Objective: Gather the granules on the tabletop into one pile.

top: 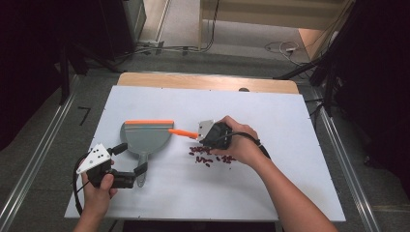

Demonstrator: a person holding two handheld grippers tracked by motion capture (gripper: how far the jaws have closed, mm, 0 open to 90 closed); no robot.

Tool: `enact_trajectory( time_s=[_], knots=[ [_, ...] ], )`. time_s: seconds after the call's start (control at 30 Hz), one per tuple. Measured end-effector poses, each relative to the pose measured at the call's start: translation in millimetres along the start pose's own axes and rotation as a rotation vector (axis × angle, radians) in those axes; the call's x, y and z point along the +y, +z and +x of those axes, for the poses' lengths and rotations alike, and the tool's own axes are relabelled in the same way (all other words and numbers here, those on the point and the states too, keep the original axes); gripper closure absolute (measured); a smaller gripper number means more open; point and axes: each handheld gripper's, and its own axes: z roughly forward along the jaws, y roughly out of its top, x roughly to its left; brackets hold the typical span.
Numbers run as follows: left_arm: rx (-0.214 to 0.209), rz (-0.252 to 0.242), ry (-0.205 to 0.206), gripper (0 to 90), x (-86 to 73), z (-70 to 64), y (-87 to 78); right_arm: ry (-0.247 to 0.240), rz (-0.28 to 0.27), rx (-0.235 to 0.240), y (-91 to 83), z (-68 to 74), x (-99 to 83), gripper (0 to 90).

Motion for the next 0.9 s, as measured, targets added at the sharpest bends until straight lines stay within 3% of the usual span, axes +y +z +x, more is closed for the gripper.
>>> enact_trajectory(
  time_s=[0.1,0.2,0.27,0.37,0.43,0.53,0.63,0.7,0.9],
  knots=[
    [0.002,-0.001,-0.002,0.0,-0.3,-0.2,1.9,0.154,-0.031,-0.009,-9.6,-3.5,3.8,68.4],
    [0.004,0.006,0.0,0.0,0.3,-0.4,2.5,0.251,-0.053,0.005,-15.7,-3.0,9.2,68.4],
    [0.005,0.003,-0.001,0.0,0.4,-0.4,2.9,0.36,-0.062,0.06,-18.8,-3.7,13.7,68.5],
    [0.006,0.001,-0.002,0.0,0.7,-0.3,3.1,0.493,-0.096,0.206,-20.7,-5.8,19.2,68.5],
    [0.001,-0.003,-0.008,0.0,0.9,-0.4,3.8,0.545,-0.101,0.245,-17.8,-4.8,22.5,68.5],
    [-0.001,-0.001,-0.007,0.0,1.3,-1.1,5.1,0.613,-0.076,0.254,-9.2,-1.5,27.8,68.6],
    [-0.001,0.005,-0.001,0.0,1.5,-1.1,5.8,0.718,-0.068,0.267,-0.9,2.0,31.2,68.6],
    [-0.002,0.003,-0.004,0.0,1.3,-0.6,6.4,0.781,-0.074,0.324,5.2,3.0,32.1,68.6],
    [-0.001,-0.001,-0.008,0.0,1.7,0.2,6.8,0.932,-0.043,0.416,32.6,0.4,27.5,68.6]
  ],
)
